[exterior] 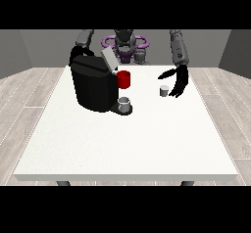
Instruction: Insert the coffee pod into the coffee machine and close the lid
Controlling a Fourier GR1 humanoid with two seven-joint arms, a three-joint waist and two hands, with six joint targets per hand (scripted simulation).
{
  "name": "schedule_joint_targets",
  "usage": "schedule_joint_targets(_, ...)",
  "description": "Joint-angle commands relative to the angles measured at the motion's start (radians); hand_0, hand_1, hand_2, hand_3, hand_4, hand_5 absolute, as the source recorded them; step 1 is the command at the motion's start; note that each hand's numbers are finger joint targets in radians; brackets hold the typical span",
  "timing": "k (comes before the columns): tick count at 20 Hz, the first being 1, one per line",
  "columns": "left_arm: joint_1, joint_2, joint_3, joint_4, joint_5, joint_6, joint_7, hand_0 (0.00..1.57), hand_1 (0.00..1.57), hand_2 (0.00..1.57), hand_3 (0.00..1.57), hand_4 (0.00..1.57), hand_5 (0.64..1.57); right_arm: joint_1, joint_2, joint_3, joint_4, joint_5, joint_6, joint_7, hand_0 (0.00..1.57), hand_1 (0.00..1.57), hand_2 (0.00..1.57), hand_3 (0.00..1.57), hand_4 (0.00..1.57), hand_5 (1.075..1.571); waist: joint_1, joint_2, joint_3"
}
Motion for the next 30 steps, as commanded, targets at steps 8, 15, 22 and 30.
schedule_joint_targets(8,-0.013,0.004,-0.072,0.090,-0.163,0.126,-0.096,0.65,0.65,0.79,0.53,0.00,1.571,-0.036,-0.008,-0.014,-0.020,-0.012,-0.005,0.077,0.00,0.00,0.00,0.00,0.49,1.571,-0.002,0.004,-0.0003)
schedule_joint_targets(15,-0.060,-0.028,-0.034,0.165,-0.182,0.231,-0.103,0.84,0.84,0.97,0.74,0.39,1.571,0.042,0.025,0.047,-0.057,-0.008,0.006,0.029,0.00,0.00,0.00,0.00,0.51,1.571,-0.048,0.000,-0.0003)
schedule_joint_targets(22,-0.115,0.030,-0.059,0.205,-0.264,0.263,-0.101,0.90,0.90,1.01,0.78,0.31,1.571,-0.015,0.003,0.006,-0.028,-0.022,0.015,-0.015,0.00,0.00,0.00,0.00,0.43,1.571,-0.064,0.072,-0.0003)
schedule_joint_targets(30,-0.149,0.009,-0.079,0.168,-0.274,0.189,-0.186,1.42,1.42,1.46,1.42,0.56,1.571,-0.032,0.005,-0.052,0.064,-0.044,-0.022,-0.019,0.00,0.00,0.00,0.00,0.44,1.571,0.007,0.015,0.0001)
